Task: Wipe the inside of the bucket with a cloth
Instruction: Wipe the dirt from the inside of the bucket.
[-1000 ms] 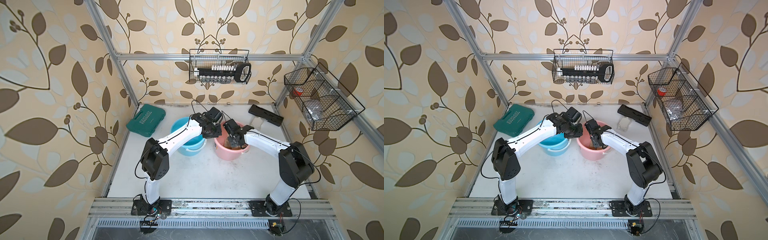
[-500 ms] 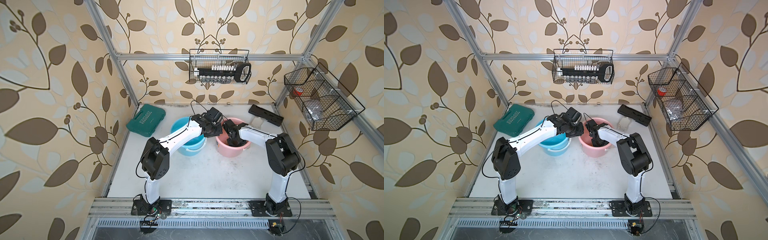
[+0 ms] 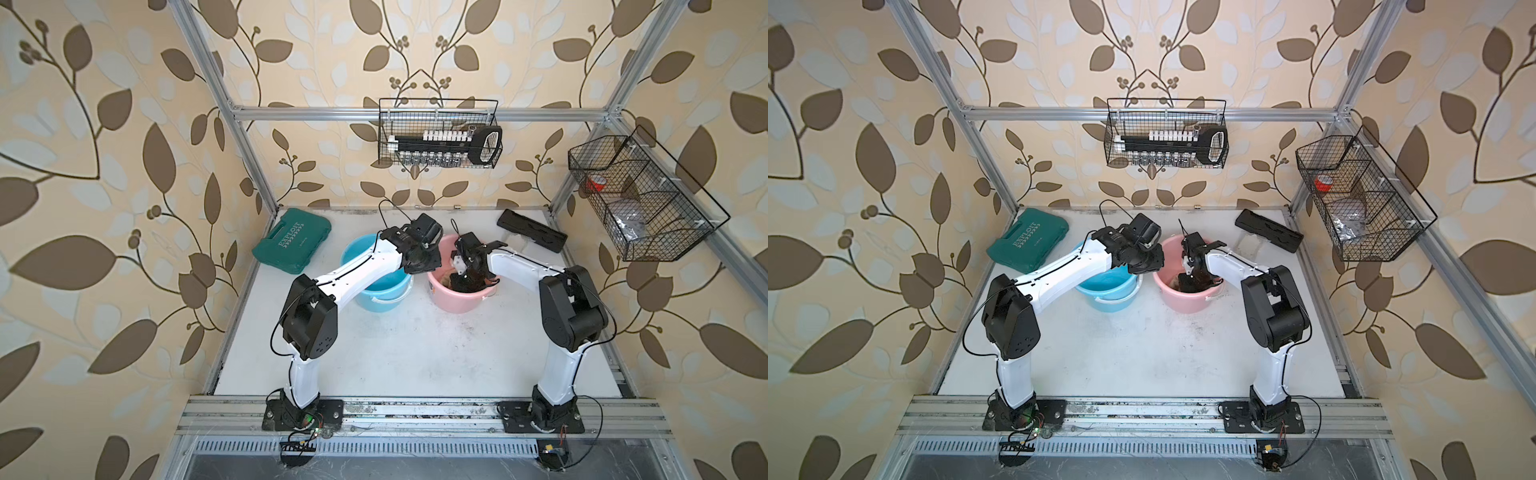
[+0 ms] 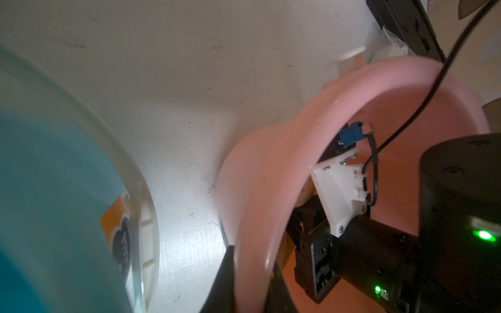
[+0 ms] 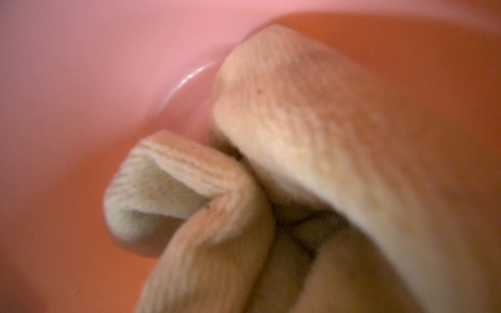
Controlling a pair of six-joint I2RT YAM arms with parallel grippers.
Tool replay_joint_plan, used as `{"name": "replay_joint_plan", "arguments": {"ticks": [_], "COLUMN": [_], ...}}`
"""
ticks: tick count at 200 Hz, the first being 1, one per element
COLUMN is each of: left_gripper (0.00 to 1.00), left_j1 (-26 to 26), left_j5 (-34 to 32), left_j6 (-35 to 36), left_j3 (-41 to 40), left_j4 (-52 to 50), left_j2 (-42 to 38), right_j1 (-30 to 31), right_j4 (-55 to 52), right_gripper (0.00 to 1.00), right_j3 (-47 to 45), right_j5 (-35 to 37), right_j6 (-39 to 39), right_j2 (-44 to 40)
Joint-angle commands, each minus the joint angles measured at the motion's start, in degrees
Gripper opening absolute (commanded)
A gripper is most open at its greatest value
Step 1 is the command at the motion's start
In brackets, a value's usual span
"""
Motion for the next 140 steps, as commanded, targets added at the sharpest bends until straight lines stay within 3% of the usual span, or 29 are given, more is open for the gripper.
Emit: {"name": "replay_joint_plan", "arguments": {"ticks": [1, 27, 57, 100, 140], "left_gripper": [0.00, 0.00, 0.00, 0.00, 0.00], "left_j1": [-0.52, -0.49, -0.88, -3.73, -3.83], "left_j5": [-2.61, -4.39, -5.91, -10.91, -10.23], "left_j6": [5.87, 8.99, 11.82, 13.65, 11.06], "left_j3": [1.20, -1.58, -5.96, -10.15, -7.01], "left_j4": [-6.65, -3.35, 1.89, 5.59, 2.18], "left_j2": [-2.99, -4.13, -6.45, -8.71, -7.34], "right_j1": [-1.14, -3.08, -3.18, 1.92, 5.18], "right_j4": [0.80, 2.42, 2.59, 2.63, -0.18], "right_gripper": [0.00, 0.00, 0.00, 0.00, 0.00], "right_j3": [-2.32, -4.32, -4.50, -5.54, -5.57], "right_j5": [-14.06, -18.74, -13.79, 7.29, 25.39], "right_j6": [-1.10, 0.35, 1.20, -1.23, -2.11], "right_j2": [-3.58, -10.29, -17.04, -24.48, -22.20]}}
